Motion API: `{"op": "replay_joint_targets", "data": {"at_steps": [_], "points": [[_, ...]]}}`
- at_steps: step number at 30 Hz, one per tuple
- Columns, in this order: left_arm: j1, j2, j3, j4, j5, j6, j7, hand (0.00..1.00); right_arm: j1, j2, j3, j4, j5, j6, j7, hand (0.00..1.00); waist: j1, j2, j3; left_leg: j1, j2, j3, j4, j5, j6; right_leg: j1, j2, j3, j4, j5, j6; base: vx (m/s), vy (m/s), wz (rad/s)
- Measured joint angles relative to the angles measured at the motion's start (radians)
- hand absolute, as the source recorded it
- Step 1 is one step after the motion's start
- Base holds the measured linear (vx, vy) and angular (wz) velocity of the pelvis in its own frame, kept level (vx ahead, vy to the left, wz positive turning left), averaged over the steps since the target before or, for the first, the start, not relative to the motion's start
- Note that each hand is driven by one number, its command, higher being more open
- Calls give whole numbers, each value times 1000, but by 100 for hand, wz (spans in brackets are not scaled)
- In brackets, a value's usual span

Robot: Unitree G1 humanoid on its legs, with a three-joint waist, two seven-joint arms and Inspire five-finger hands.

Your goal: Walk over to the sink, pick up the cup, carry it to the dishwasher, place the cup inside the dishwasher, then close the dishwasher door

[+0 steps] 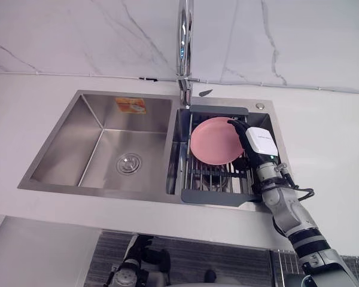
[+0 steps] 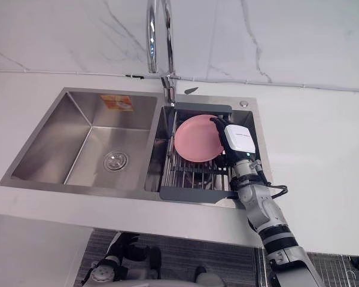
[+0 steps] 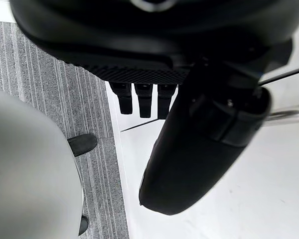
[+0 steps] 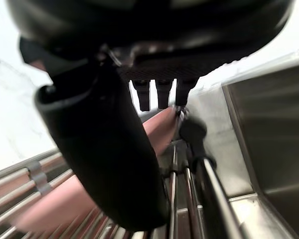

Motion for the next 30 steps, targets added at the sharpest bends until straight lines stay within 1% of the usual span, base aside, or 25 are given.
{"op": "replay_joint_targets", "data": {"at_steps": [3,4,5,7,10,14,17,19,25,28,30], "points": [[-1,1,-2,0,-1,-1,1,90,-22,0,1,23,1,0,-1,90,0,-1,4,-1,0,-1,0,1,-1,0,0,-1,1,0,0,0,-4,1],[-2,1,-2,0,-1,-1,2,90,-24,1,2,29,1,0,-4,30,0,-1,4,-1,0,-1,0,2,-1,0,0,-1,2,0,0,-33,-11,0],[-2,1,-2,0,-5,-1,3,90,-28,2,3,33,2,0,-6,30,0,-1,6,-1,0,-1,0,2,-1,-1,0,-1,2,0,0,-48,-10,0],[-11,2,-1,0,-21,-3,11,90,-57,2,4,47,3,3,-24,30,0,-1,30,-2,1,-1,-1,6,-1,-3,1,-1,2,-1,2,-67,-9,-1],[-24,4,4,5,-33,3,24,90,-80,0,-3,47,5,9,-51,30,0,-5,42,-18,3,-1,-1,10,-3,-20,2,-4,4,-1,2,-66,-2,0],[-24,6,6,5,-62,6,47,90,-114,1,-17,47,9,21,-59,30,7,-11,46,-21,-1,-9,-1,10,-3,-20,-1,-12,5,-2,2,-19,0,7],[-26,10,6,3,-68,7,54,90,-115,-9,-22,41,9,11,-61,30,5,-21,52,-22,-1,-11,-1,13,1,-20,-2,-15,5,-1,2,1,0,2],[-26,11,6,3,-68,7,54,90,-113,-4,-22,31,22,11,-61,30,4,-23,53,-22,-1,-10,-1,13,1,-20,-1,-14,6,-1,2,0,0,0],[-26,12,8,1,-67,7,55,90,-77,6,-49,-20,48,11,-53,30,4,-28,56,-22,0,-10,0,13,1,-18,-1,-14,9,-1,2,0,0,0],[-27,12,24,0,-66,11,55,90,-22,17,-70,-87,56,11,-48,30,4,-28,56,-18,1,-8,1,11,-3,-18,-1,-11,15,-1,2,0,0,0],[-27,12,27,1,-66,18,58,90,37,32,-93,-159,99,11,-42,30,3,-28,56,-13,2,-6,5,9,-5,-15,-1,-6,16,-1,2,2,-1,-4]]}}
